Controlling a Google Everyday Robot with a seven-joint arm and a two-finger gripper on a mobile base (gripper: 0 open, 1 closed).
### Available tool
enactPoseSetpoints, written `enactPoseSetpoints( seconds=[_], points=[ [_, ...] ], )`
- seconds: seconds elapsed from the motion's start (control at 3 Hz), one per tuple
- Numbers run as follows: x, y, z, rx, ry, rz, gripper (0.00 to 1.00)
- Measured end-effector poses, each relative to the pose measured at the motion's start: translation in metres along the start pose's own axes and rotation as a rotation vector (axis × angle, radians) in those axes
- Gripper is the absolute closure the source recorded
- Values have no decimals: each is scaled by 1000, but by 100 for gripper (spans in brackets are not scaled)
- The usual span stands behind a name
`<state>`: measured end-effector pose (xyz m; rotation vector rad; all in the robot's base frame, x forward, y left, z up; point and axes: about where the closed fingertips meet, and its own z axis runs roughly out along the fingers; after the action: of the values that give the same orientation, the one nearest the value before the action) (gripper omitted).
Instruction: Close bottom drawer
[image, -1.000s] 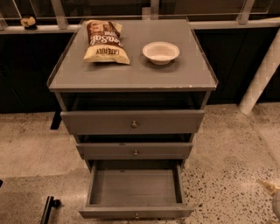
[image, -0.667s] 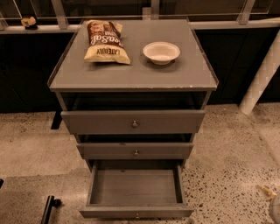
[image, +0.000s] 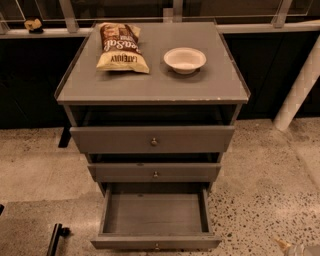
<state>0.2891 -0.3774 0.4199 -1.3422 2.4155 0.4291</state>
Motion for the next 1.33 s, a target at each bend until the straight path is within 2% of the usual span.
enactPoseSetpoints(
  seconds=[0.67,1.0,1.33],
  points=[
    [15,55,83,-207,-16,61,0],
    [11,78,124,-311,-16,62,0],
    [6,94,164,-390,2,64,0]
  ],
)
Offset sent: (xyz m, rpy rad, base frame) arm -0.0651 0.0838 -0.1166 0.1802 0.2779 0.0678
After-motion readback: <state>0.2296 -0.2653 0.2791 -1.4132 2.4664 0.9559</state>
